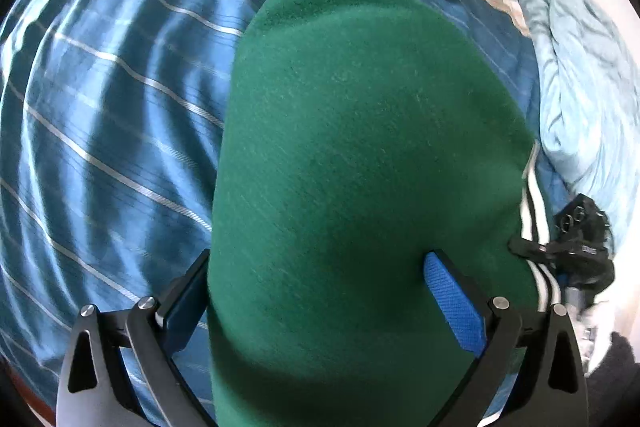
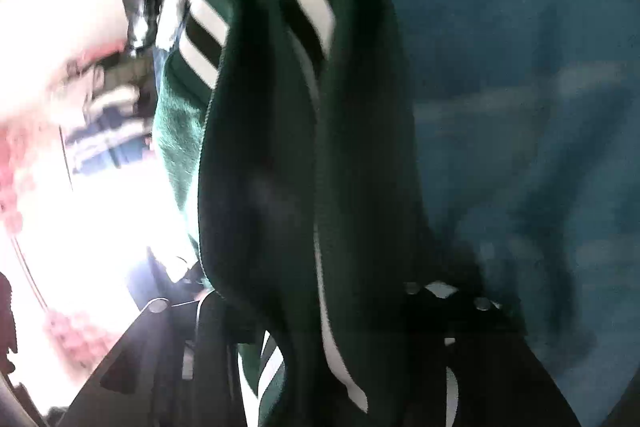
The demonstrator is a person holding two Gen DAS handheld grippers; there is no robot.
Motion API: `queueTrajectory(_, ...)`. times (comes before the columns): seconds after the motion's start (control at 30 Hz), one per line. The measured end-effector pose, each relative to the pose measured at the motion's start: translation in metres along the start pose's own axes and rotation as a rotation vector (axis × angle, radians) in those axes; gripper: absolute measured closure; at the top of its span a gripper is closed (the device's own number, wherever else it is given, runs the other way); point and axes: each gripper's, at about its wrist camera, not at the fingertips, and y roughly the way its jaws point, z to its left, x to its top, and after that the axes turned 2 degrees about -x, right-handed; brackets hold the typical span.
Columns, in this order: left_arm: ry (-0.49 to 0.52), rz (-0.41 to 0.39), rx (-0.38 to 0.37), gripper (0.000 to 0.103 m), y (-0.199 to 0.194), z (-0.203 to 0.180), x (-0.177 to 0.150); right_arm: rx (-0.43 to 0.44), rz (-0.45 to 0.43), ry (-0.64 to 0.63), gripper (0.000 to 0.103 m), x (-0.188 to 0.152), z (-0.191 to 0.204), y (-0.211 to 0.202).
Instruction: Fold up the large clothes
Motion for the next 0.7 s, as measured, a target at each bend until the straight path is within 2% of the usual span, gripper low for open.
queueTrajectory(0.1, 0.040, 0.019, -0.002, 0.000, -0.001, 0.001, 0.001, 0.021, -0.021, 0.077, 0.067, -0.037, -0.009, -0.004)
queueTrajectory(0.23, 0.082, 0.037, -0.015, 0.000, -0.002, 0.003, 0.001, 0.028, -0.065, 0.158, 0.066, -0.065, -0.033, 0.001)
queueTrajectory(0.37, 0.121, 0.054, -0.027, 0.000, 0.001, 0.000, 0.002, 0.012, -0.108, 0.174, 0.063, -0.062, -0.046, 0.005)
queueTrajectory(0.57, 0.154, 0.059, -0.031, 0.000, 0.004, -0.004, 0.002, -0.045, -0.114, 0.131, 0.062, -0.050, -0.044, 0.006)
queueTrajectory(0.7, 0.155, 0.066, -0.030, 0.000, 0.008, -0.005, 0.002, -0.098, -0.154, 0.077, 0.063, -0.041, -0.031, -0.004)
